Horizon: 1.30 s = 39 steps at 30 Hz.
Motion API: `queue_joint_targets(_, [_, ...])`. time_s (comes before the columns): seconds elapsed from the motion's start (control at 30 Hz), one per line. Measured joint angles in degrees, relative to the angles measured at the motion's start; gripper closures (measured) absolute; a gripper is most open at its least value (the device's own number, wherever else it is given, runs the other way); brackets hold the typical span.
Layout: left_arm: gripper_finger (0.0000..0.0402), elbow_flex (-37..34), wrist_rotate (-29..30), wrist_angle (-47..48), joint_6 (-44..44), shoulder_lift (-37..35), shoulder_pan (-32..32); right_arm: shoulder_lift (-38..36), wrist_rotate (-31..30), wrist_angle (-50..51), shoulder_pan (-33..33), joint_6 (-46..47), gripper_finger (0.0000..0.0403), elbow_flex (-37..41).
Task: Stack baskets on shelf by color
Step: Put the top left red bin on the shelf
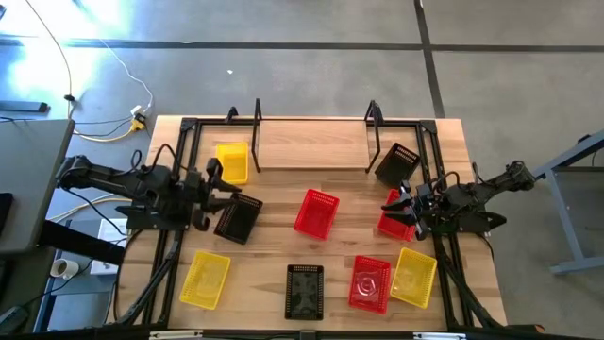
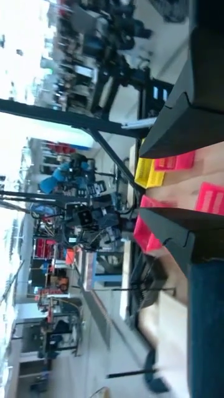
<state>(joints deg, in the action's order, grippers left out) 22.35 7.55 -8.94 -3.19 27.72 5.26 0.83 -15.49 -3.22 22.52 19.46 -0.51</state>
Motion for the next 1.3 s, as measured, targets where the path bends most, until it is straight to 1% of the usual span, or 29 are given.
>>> queue_joint_targets(0.17, [0.0274, 7.1, 1.8, 5.0, 7.5, 6.3, 0.0, 0.0, 0.0, 0.0, 0.0, 0.0, 0.0316, 0.0])
queue_joint_targets(0.3, [0.0275, 10.4, 4.0, 8.2, 10.3, 11.8, 0.0, 0.0, 0.0, 0.0, 0.0, 0.0, 0.0316, 0.0])
queue_joint_targets(0.6, [0.0275, 13.8, 3.8, 8.4, 10.9, 24.6, -0.2, 0.0, 0.0, 0.0, 0.0, 0.0, 0.0316, 0.0])
queue_joint_targets(0.73, [0.0274, 15.9, 3.4, 8.3, 9.0, 29.1, -1.4, 0.0, 0.0, 0.0, 0.0, 0.0, 0.0316, 0.0])
queue_joint_targets(0.8, [0.0267, 17.2, 2.6, 8.2, 8.8, 31.3, -2.3, 0.0, 0.0, 0.0, 0.0, 0.0, 0.0316, 0.0])
queue_joint_targets(0.97, [0.024, 20.4, -1.8, 7.9, 10.3, 37.3, -4.0, 0.0, 0.0, 0.0, 0.0, 0.0, 0.0316, 0.0])
queue_joint_targets(1.07, [0.0229, 21.7, -3.1, 7.8, 11.9, 41.3, -4.3, 0.0, 0.0, 0.0, 0.0, 0.0, 0.0316, 0.0])
queue_joint_targets(1.3, [0.0232, 23.3, -6.7, 7.8, 12.8, 50.6, -3.9, 0.0, 0.0, 0.0, 0.0, 0.0, 0.0316, 0.0])
